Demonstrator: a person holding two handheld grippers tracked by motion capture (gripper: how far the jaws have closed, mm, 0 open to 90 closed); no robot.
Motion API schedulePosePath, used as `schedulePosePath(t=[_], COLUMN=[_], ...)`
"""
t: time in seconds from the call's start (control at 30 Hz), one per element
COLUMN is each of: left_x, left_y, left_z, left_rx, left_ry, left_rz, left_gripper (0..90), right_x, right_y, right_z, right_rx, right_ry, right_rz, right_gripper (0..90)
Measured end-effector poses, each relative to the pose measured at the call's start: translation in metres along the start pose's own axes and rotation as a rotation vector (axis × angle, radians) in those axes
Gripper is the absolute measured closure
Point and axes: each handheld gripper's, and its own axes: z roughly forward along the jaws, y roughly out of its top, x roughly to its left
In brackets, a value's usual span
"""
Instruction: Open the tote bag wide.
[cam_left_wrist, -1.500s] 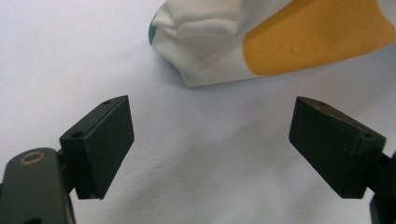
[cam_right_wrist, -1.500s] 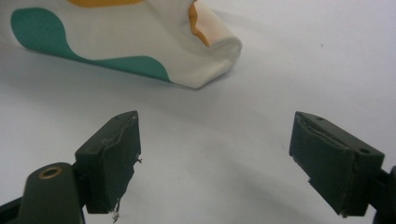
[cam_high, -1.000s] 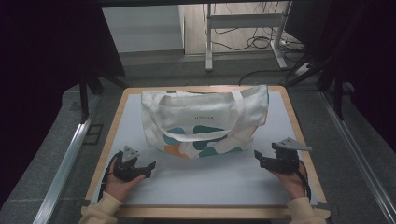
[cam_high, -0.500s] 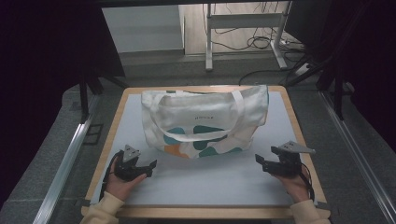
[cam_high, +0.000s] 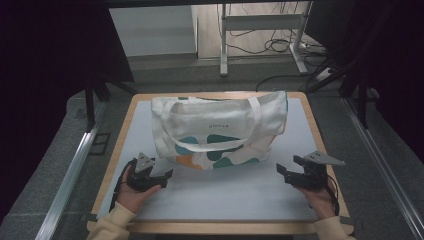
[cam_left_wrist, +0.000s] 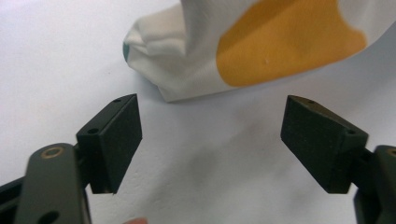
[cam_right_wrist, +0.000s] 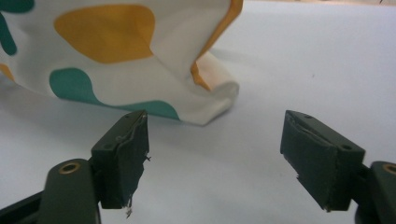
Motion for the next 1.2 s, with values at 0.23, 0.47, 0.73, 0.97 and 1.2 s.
schedulePosePath(t=[0.23,0.47,0.73,0.97,1.2], left_x=[0.012,0.016,0.025,0.026,0.028], left_y=[0.016,0.038,0.055,0.062,0.065], left_z=[-0.019,-0.037,-0.039,-0.04,-0.046], left_rx=[-0.034,-0.082,-0.087,-0.095,-0.113], left_ry=[-0.02,-0.028,-0.031,-0.049,-0.043], left_rz=[-0.039,-0.024,-0.009,-0.012,-0.025], left_gripper=[23.3,23.1,23.2,23.9,24.5], right_x=[-0.002,-0.001,-0.001,0.0,-0.003], right_y=[0.014,0.034,0.061,0.074,0.08], right_z=[-0.013,-0.02,-0.015,-0.012,-0.013], right_rx=[-0.045,-0.066,-0.066,-0.082,-0.106], right_ry=[0.037,0.028,0.036,0.048,0.041], right_rz=[0.004,-0.027,-0.049,-0.042,-0.05], right_gripper=[29.7,30.5,31.7,32.3,32.8])
